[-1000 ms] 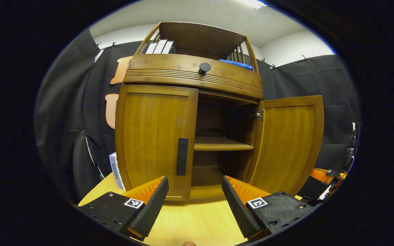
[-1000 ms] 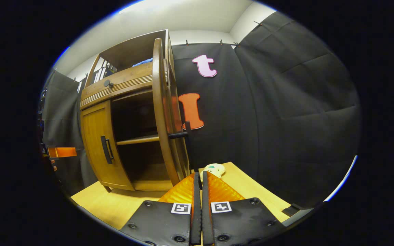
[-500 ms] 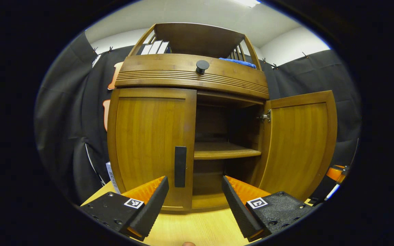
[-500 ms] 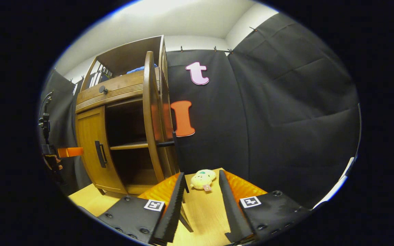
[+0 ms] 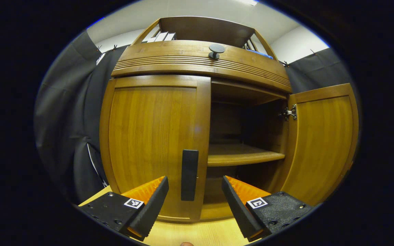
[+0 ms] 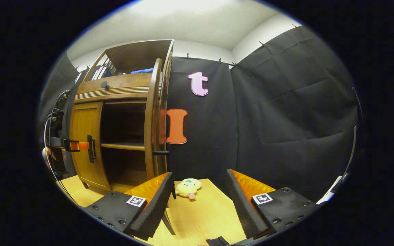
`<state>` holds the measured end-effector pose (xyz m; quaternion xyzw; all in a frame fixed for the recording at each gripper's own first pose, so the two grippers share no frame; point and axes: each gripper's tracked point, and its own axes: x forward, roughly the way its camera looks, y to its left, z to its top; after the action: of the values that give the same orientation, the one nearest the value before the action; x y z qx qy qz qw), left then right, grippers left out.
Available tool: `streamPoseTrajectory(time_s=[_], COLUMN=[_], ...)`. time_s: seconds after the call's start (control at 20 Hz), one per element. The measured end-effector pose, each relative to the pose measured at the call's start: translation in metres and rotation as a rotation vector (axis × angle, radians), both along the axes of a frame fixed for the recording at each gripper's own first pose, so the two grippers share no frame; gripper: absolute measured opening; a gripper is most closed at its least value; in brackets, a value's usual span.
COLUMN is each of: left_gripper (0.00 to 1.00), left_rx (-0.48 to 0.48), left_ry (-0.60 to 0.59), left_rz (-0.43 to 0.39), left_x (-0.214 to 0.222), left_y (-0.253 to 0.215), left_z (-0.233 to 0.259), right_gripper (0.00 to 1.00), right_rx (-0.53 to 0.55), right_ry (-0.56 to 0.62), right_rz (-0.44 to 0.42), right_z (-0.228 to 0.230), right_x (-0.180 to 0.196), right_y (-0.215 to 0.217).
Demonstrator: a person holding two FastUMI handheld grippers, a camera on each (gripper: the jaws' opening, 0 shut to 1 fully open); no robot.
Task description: Open the right door of the double-door shoe cabinet with the right hand, and open the left door with the left hand.
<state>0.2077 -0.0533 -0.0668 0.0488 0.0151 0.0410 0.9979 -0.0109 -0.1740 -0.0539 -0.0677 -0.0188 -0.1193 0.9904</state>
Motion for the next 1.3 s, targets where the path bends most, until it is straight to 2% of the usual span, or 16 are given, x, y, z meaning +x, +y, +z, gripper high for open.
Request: streamPoseTrajectory(time_s=[0.05, 0.1, 0.15, 0.2, 0.25, 0.3, 0.45, 0.55, 0.65, 0.7, 0.85, 0.9, 0.95, 1.0, 1.15, 1.3], left_gripper=[0.92, 0.92, 0.92, 0.92, 0.92, 0.92, 0.92, 0.91, 0.84, 0.80, 0.67, 0.69, 0.59, 0.59, 0.47, 0.34], left_rx=[0.018, 0.041, 0.060, 0.068, 0.066, 0.051, -0.002, 0.004, 0.016, 0.017, 0.004, 0.002, 0.001, -0.001, -0.025, 0.010], left_ry=[-0.014, -0.025, -0.027, -0.023, -0.018, -0.014, 0.008, 0.005, 0.001, 0.004, 0.017, 0.026, 0.034, 0.038, 0.038, 0.054], left_rz=[0.007, 0.014, 0.015, 0.016, 0.013, 0.010, -0.001, -0.009, -0.005, -0.005, -0.032, -0.032, -0.029, -0.030, -0.058, -0.058], left_x=[0.008, 0.014, 0.021, 0.025, 0.030, 0.034, 0.043, 0.049, 0.054, 0.056, 0.061, 0.061, 0.060, 0.062, 0.061, 0.063], left_y=[0.005, 0.010, 0.012, 0.014, 0.016, 0.017, 0.017, 0.019, 0.022, 0.022, 0.015, 0.015, 0.017, 0.018, 0.009, 0.010], left_z=[0.002, 0.002, 0.001, -0.001, -0.004, -0.006, -0.017, -0.020, -0.020, -0.022, -0.028, -0.030, -0.031, -0.032, -0.034, -0.036], right_gripper=[0.93, 0.98, 0.98, 0.93, 0.93, 0.98, 0.98, 0.98, 0.98, 0.93, 1.00, 1.00, 0.98, 0.98, 0.98, 0.98], right_rx=[0.004, 0.009, 0.012, 0.015, 0.017, 0.020, 0.033, 0.036, 0.038, 0.038, 0.034, 0.031, 0.028, 0.026, 0.029, 0.027], right_ry=[-0.001, 0.001, 0.005, 0.010, 0.016, 0.020, 0.027, 0.028, 0.032, 0.033, 0.030, 0.029, 0.029, 0.031, 0.035, 0.030], right_rz=[-0.001, -0.001, -0.003, -0.006, -0.009, -0.010, -0.014, -0.017, -0.017, -0.016, -0.016, -0.018, -0.021, -0.022, -0.020, -0.020], right_z=[0.000, -0.002, -0.004, -0.005, -0.007, -0.009, -0.012, -0.013, -0.014, -0.016, -0.014, -0.014, -0.015, -0.017, -0.019, -0.017], right_x=[0.000, -0.002, -0.001, -0.001, 0.000, 0.001, 0.000, 0.002, 0.000, -0.001, -0.001, -0.001, -0.001, -0.003, -0.005, -0.005], right_y=[0.000, -0.001, -0.003, -0.003, -0.002, -0.002, -0.004, -0.005, -0.004, -0.003, -0.002, -0.002, -0.003, -0.002, 0.000, 0.000])
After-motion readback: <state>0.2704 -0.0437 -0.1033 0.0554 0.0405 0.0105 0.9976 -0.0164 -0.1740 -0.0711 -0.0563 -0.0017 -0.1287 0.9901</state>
